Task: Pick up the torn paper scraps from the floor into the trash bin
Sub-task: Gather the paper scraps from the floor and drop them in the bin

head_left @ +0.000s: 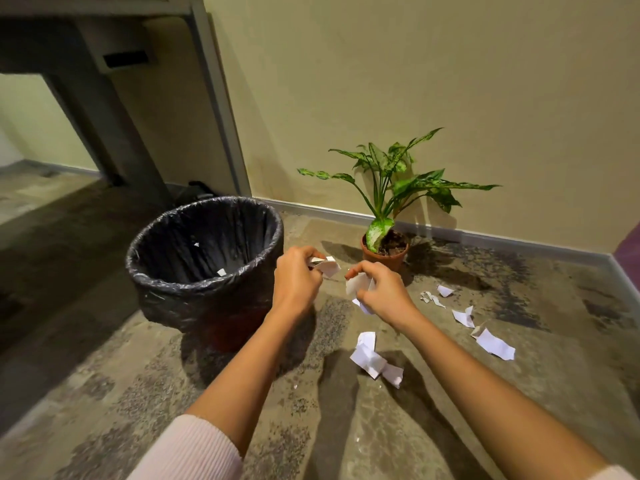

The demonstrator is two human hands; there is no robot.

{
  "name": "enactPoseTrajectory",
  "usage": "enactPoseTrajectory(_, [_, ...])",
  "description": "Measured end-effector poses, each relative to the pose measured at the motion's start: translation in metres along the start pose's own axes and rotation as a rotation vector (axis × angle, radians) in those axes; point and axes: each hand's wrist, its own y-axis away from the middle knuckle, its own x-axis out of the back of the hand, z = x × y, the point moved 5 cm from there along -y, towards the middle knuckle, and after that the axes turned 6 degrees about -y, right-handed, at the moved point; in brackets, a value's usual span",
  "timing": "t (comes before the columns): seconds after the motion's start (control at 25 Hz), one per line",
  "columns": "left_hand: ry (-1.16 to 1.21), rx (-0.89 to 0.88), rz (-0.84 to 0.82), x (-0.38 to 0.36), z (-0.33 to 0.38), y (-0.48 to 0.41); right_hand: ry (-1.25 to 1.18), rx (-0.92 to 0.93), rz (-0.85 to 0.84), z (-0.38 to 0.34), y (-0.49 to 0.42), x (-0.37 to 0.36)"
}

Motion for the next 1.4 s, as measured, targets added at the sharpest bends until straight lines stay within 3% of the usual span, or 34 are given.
enactPoseTrajectory(0.16, [0.005,0.007,0.192,0.061,-0.005,-0.033,0.004,0.134,0.02,-0.063,-0.023,-0.014])
enactPoseTrajectory(0.32, [0.006,0.096,0.234,0.108,-0.039,-0.059,0.02,0.197,-0.016,-0.107,-0.044,-0.038])
enactPoseTrajectory(0.68, [-0.264,0.309,-0.122,0.119,-0.121,-0.095,0.018,0.249,-0.036,-0.163,-0.092,-0.099])
enactPoseTrajectory(0.8, [-0.289,0.333,-0.154,0.123,-0.131,-0.095,0.06,0.248,-0.119,-0.169,-0.103,-0.124])
enactPoseTrajectory(1.0, [-0.268,0.328,-0.032,0.128,-0.142,-0.088,0.063,0.21,-0.285,-0.167,-0.106,-0.149])
enactPoseTrajectory(1.24, [-0.199,0.239,0.036,0.124,-0.122,-0.085,-0.041,0.211,-0.083,-0.153,-0.101,-0.118])
enactPoseTrajectory(1.4, [-0.154,0.026,0.137,0.108,-0.074,-0.073,0.0,0.17,0.011,-0.124,-0.085,-0.076])
